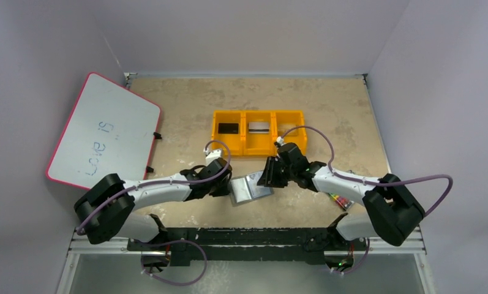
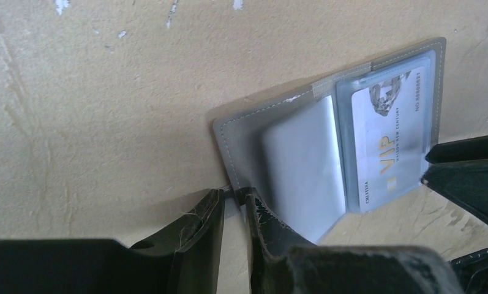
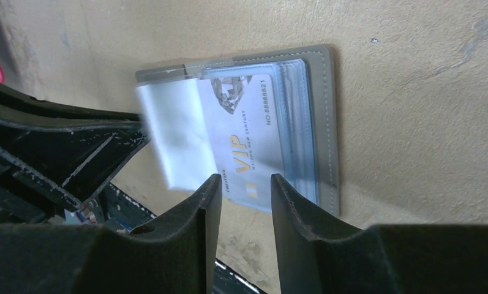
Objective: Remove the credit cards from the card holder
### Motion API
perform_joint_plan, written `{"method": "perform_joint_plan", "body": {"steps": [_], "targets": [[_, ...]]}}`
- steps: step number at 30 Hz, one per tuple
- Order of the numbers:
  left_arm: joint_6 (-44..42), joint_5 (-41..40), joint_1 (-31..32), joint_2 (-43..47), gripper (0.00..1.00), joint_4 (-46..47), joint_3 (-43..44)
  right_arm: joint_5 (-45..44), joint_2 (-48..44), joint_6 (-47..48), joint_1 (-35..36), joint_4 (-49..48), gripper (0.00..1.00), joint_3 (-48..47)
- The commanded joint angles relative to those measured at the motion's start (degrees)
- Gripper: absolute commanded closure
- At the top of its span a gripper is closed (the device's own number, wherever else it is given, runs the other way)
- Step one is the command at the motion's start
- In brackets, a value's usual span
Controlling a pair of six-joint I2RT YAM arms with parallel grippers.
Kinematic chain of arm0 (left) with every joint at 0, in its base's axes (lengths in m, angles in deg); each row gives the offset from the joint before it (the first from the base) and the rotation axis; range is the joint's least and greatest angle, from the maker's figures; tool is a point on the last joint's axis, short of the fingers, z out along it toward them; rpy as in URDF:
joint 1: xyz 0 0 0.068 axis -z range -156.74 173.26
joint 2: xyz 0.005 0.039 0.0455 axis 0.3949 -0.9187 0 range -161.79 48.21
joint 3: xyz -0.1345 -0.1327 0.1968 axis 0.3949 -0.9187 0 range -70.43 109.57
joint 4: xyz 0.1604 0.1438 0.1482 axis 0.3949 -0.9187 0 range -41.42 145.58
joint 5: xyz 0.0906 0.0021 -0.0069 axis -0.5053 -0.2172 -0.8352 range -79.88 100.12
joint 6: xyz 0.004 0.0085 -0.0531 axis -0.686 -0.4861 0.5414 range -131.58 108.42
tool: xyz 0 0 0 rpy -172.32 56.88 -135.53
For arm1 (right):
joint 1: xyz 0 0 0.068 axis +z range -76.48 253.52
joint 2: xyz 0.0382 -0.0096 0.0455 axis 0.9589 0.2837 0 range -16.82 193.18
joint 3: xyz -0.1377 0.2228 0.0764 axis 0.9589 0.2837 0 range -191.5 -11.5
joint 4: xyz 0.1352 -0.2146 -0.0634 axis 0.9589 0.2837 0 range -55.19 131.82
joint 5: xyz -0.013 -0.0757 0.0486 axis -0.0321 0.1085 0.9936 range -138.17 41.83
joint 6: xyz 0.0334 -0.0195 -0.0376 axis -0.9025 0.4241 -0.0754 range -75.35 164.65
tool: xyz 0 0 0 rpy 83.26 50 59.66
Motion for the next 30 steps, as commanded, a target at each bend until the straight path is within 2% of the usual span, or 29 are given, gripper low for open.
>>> {"method": "perform_joint_plan", "body": {"steps": [1, 10, 14, 23, 28, 30], "targets": [[1.1, -2.4, 1.8, -2.7, 0.81, 0.2, -0.7, -1.3, 2.6, -0.2, 0.9, 1.3, 0.63, -2.7], [1.7, -3.8, 2.1, -2.0, 0.84, -0.5, -1.3, -8.7, 2.5, -0.3, 2.7, 8.3, 0.62, -4.3], [1.6, -3.8, 2.1, -2.0, 0.84, -0.2, -1.1, -7.8, 0.9, 0.4, 2.9, 7.4, 0.61, -4.4], [1.8, -3.5, 2.1, -2.1, 0.85, 0.3, -1.1, -5.5, 3.9, 0.9, 3.4, 5.7, 0.62, -4.0], [1.7, -3.1, 2.2, -2.3, 0.86, 0.7, -1.1, -7.9, 7.0, 0.7, 4.6, 7.4, 0.62, -5.3], [1.5, -2.9, 2.1, -2.6, 0.86, 1.0, -1.1, -5.4, 8.2, 1.0, 5.1, 5.6, 0.61, -5.2]]}}
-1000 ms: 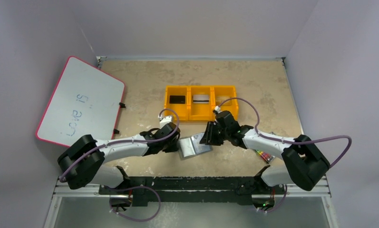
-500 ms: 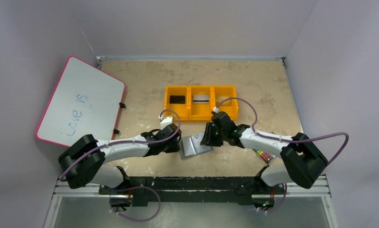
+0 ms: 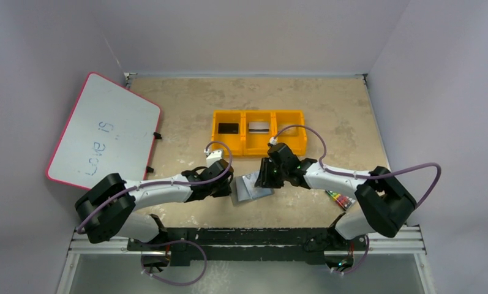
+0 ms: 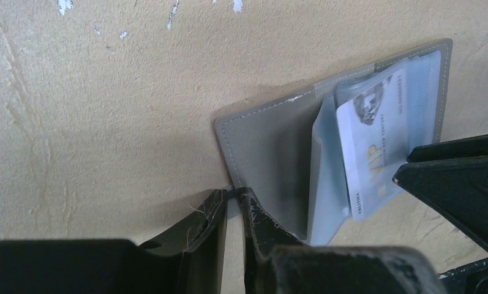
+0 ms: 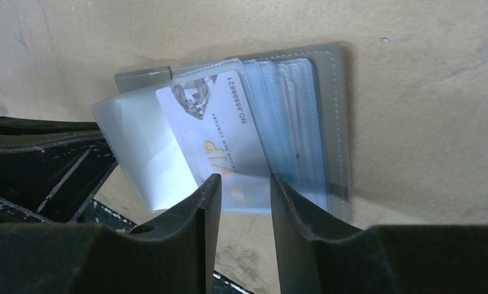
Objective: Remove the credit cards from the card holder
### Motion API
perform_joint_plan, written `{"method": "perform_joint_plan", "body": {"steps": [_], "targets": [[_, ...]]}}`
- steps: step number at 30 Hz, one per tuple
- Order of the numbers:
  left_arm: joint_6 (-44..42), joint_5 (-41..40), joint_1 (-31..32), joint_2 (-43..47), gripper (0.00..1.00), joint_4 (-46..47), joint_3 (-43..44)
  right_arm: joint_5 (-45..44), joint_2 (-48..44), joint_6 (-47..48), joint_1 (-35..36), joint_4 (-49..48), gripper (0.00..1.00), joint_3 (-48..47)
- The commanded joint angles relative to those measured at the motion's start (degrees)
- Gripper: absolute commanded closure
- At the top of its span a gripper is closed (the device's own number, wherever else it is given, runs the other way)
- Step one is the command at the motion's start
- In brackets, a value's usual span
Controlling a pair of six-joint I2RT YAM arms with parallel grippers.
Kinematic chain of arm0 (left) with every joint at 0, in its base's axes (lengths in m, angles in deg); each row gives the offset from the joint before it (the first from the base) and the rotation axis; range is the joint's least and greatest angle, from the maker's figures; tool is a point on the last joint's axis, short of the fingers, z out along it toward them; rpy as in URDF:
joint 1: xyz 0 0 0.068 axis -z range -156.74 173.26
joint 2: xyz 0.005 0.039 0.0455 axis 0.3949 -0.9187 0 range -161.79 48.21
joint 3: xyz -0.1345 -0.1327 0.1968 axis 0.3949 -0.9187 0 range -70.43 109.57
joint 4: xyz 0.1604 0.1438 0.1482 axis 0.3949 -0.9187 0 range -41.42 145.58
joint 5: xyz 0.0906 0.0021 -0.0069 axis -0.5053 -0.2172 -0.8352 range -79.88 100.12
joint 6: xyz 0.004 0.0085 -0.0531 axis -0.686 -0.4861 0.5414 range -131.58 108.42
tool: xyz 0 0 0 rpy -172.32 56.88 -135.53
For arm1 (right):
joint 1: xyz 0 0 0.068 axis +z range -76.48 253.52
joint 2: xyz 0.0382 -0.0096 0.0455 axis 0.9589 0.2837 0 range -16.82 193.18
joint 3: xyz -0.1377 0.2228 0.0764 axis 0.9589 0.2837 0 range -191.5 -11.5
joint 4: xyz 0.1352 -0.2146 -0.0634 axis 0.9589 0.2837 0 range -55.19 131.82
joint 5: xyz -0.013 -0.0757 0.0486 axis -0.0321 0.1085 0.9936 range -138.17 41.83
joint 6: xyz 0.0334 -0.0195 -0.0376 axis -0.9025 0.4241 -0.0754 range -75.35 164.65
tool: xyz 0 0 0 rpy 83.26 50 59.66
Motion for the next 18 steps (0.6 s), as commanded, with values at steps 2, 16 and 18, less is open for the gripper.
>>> {"method": "perform_joint_plan", "body": {"steps": [2, 16, 18], "targets": [[-0.1, 0.4, 0.4, -2.2, 0.87, -0.1, -1.1, 2.9, 4.7, 1.4, 1.6, -1.8, 0.61, -0.8], [0.1, -0.2, 0.4, -2.5, 0.89, -0.3, -1.1, 7.6, 5.3, -4.1, 1.6, -9.1, 0.59, -1.3], [0.1, -0.3, 0.4, -2.5, 0.89, -0.5, -1.1, 2.9, 5.8, -4.7, 1.5, -5.0, 0.59, -2.8]]}}
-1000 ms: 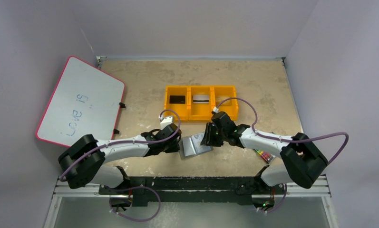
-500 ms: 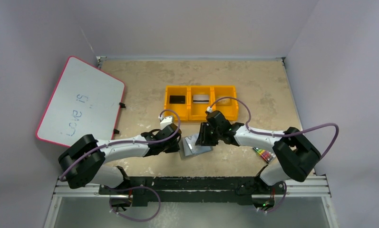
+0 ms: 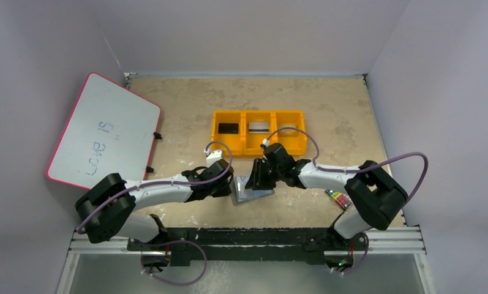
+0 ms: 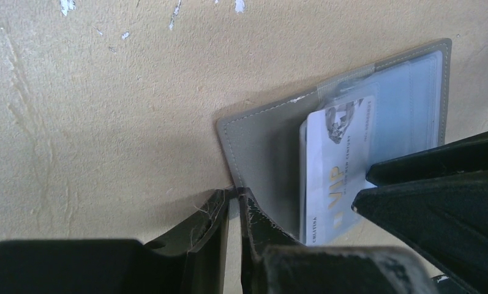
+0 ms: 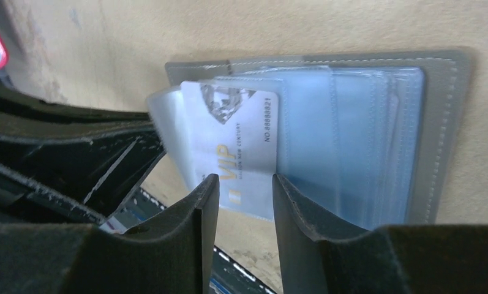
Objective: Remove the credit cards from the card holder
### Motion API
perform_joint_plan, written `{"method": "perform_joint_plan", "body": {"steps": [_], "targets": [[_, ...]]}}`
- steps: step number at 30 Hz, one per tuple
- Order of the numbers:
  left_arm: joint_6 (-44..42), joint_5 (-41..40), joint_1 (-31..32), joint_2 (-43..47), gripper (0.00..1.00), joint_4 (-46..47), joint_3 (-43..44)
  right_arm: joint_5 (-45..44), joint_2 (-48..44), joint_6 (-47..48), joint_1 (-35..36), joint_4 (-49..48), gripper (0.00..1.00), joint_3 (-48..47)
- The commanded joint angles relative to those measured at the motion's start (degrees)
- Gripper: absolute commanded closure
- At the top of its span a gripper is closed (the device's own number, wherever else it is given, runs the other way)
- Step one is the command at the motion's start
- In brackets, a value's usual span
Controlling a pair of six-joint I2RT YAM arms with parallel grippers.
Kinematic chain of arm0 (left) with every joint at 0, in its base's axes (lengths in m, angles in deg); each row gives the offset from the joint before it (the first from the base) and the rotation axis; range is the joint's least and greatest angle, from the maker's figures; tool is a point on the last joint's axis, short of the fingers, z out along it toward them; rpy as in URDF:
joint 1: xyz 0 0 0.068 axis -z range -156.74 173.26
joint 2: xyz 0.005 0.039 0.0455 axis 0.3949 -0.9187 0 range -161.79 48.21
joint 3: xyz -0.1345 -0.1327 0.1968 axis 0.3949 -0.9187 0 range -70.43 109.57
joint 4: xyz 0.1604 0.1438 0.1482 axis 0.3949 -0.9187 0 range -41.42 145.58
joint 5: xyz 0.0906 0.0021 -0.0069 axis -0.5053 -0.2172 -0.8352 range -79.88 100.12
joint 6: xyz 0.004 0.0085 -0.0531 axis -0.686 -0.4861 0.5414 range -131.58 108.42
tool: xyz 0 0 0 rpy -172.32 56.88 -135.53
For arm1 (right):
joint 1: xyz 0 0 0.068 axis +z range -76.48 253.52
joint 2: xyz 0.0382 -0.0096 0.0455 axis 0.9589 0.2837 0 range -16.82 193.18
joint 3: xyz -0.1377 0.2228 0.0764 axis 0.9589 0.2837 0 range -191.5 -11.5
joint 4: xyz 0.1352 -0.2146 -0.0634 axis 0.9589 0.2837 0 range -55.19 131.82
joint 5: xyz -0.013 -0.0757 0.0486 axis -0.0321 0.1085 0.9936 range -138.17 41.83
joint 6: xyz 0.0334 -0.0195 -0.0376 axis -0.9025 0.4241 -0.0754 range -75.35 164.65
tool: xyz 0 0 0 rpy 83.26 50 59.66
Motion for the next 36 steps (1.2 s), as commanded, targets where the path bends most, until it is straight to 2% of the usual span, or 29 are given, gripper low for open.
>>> {"method": "perform_joint_plan", "body": {"steps": [1, 4, 7, 13, 19, 21, 29, 32, 36], "targets": [[0.0, -0.2, 0.4, -2.4, 0.89, -0.6, -1.1, -9.4, 0.9, -2.3, 0.1, 6.5, 0.59, -3.0], [0.0, -0.3, 0.4, -2.2, 0.90, -0.8, -1.3, -13.9, 0.9, -3.2, -0.2, 10.5, 0.58, -3.5], [0.1, -0.4, 0.3, -2.2, 0.90, -0.5, -1.4, -11.6, 1.7, -3.0, -0.2, 9.5, 0.57, -2.4], [0.0, -0.4, 0.3, -2.3, 0.90, -0.4, -1.0, 5.0, 4.2, -6.0, 0.1, -11.3, 0.57, 4.3], [0.2, -0.3, 0.3, -2.4, 0.91, -0.3, -1.0, 10.6, 4.4, -8.2, 0.1, -18.0, 0.57, 5.5], [0.1, -0.4, 0.3, -2.4, 0.91, -0.4, -0.9, 9.3, 3.8, -7.7, 0.0, -16.6, 0.56, 4.8], [1.2, -2.3, 0.4, -1.2, 0.93, -1.8, -0.8, -4.3, 1.3, -1.7, 0.4, -1.1, 0.56, -0.5], [3.2, -5.0, 0.3, 3.1, 0.87, -3.3, -1.2, -5.9, 1.9, -0.3, 0.4, 0.9, 0.57, -0.8], [7.0, -8.9, 0.3, 11.0, 0.77, -5.3, -1.6, -4.1, 3.9, -1.0, 0.4, -1.9, 0.65, 0.0]]}}
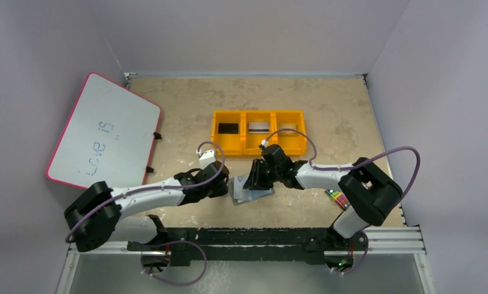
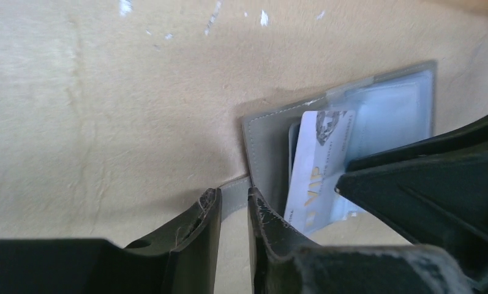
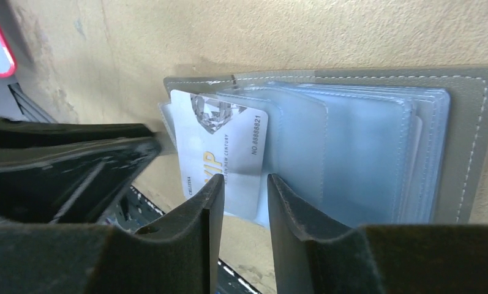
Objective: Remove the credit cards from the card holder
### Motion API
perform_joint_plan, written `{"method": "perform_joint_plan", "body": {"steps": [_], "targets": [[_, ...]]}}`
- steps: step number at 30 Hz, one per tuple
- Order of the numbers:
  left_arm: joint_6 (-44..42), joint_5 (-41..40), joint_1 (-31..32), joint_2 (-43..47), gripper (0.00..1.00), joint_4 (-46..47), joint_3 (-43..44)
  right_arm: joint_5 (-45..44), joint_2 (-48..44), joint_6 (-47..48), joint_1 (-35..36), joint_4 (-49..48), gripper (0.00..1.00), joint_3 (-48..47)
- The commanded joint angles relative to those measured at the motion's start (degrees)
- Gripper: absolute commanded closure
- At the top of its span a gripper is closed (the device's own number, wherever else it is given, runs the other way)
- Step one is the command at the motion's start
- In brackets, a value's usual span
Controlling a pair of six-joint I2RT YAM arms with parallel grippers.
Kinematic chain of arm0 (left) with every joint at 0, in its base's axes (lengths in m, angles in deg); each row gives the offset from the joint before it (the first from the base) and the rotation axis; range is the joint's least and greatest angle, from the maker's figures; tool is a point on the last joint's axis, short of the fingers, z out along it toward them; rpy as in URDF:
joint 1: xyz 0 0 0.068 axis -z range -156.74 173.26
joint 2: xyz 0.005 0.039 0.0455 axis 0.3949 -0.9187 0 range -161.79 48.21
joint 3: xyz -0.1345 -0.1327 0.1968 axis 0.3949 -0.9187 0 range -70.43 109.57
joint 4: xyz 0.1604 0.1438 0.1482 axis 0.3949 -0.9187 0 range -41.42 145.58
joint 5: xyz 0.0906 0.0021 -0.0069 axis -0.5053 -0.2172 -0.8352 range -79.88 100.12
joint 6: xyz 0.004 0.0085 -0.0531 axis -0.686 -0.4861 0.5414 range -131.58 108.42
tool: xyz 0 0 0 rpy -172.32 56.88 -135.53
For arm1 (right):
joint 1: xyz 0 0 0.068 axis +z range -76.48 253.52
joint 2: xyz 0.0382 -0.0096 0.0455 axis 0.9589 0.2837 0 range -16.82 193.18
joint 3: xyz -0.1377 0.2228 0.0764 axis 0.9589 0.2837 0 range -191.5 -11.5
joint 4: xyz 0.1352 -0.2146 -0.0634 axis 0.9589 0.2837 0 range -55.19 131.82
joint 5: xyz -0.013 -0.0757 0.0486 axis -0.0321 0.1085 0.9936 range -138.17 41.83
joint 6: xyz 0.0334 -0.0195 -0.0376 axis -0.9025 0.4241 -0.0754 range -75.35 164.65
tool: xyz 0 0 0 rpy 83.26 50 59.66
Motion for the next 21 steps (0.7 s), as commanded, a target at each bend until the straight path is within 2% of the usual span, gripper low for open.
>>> {"method": "perform_joint_plan", "body": {"steps": [1, 4, 7, 12, 21], "targets": [[5.1, -6.3, 0.0, 9.3, 0.73, -2.7, -0.7, -2.9, 1.6, 1.4, 0.1, 1.7, 0.67, -0.1], [5.9, -6.6, 0.0, 15.7, 0.65, 0.0, -1.9, -3.7, 1.7, 0.8, 0.1, 2.1, 0.68, 0.0], [4.8, -2.5, 0.0, 17.3, 0.59, 6.3, -3.4, -4.2, 0.9, 0.3, 0.0, 2.1, 0.68, 0.4], [7.0, 5.8, 0.1, 10.8, 0.62, 12.2, -4.5, -4.5, 0.9, 0.0, 0.1, 2.4, 0.68, 0.5], [9.1, 8.7, 0.1, 4.7, 0.62, 15.6, -6.4, -4.2, 0.6, -0.2, 0.1, 2.5, 0.68, 0.9]]}}
